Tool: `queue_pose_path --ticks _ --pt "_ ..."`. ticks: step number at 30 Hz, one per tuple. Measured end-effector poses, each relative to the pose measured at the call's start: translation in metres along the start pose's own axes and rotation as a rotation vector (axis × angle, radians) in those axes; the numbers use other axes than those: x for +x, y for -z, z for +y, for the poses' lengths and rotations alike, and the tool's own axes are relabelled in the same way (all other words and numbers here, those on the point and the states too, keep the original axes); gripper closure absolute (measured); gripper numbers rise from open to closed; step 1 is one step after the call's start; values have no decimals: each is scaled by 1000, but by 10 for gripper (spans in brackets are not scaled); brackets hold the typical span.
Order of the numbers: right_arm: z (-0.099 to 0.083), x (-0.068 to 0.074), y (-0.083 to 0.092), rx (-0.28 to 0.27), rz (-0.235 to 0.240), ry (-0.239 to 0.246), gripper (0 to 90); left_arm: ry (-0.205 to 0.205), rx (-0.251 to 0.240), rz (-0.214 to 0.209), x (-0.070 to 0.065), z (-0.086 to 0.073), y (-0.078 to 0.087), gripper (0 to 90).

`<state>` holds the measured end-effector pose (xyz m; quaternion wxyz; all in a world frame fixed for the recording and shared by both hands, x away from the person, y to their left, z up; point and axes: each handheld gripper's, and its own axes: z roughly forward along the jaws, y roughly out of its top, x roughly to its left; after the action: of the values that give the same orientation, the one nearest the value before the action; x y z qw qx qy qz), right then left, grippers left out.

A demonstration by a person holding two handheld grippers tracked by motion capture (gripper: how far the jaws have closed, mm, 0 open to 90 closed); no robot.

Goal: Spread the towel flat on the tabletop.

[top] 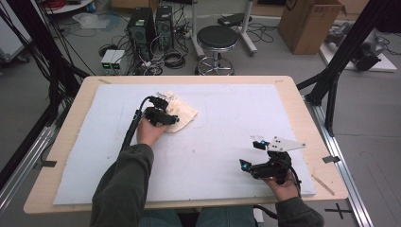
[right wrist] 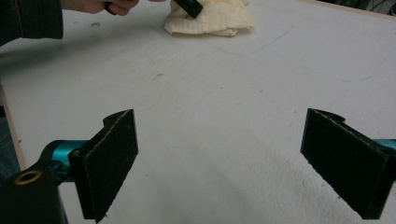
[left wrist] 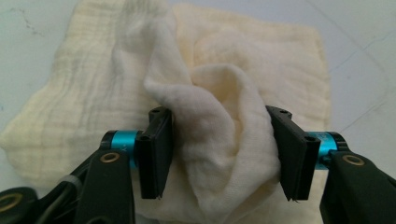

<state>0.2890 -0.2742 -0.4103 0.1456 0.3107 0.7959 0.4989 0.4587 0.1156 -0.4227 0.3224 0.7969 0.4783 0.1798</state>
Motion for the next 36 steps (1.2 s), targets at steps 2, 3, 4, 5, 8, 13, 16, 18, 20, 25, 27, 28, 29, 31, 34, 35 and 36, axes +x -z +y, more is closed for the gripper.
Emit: queue_pose_path --ticks 2,3,4,5,8,13,16,18,20,25,27,28,29,31,34,35,36 --pt "0 0 -1 -1 4 3 103 -6 19 18 -1 -2 -3 478" --pt "1 1 -1 -1 8 4 103 -5 15 20 -2 -2 -4 500" --pt "1 1 -1 -2 8 7 103 -10 13 31 -3 -2 -5 528" --pt "1 1 -1 -1 9 9 103 -14 12 40 -4 -3 -5 547" --pt "1 2 -2 5 13 4 103 -15 9 53 -6 -2 -6 609" --pt "2 3 -3 -1 19 10 103 13 10 48 -5 -1 -4 705" --pt "1 4 -4 4 18 14 103 13 7 44 -5 0 0 740" --pt "1 4 -4 8 19 10 103 15 -2 41 -4 1 3 751" --pt "0 4 -4 11 17 10 103 33 -13 20 -4 2 7 758" --pt "1 5 -3 -3 29 -6 103 50 -42 -19 -5 5 21 761" --pt "1 6 -2 -1 28 -7 103 58 -51 -37 -6 7 27 762" --pt "1 6 -2 -2 26 -6 103 59 -58 -45 -8 8 29 762" --pt "1 6 -2 -2 28 -9 103 52 -59 -50 -9 8 33 762" --pt "0 6 -1 -9 32 -15 103 16 -60 -43 -15 9 40 762" --pt "1 6 0 -24 33 -20 103 -8 -75 -58 -24 9 50 761" --pt "0 6 1 -19 32 -25 103 -16 -83 -66 -26 9 53 762" --pt "0 6 2 -19 34 -26 103 -18 -88 -75 -29 9 57 762"
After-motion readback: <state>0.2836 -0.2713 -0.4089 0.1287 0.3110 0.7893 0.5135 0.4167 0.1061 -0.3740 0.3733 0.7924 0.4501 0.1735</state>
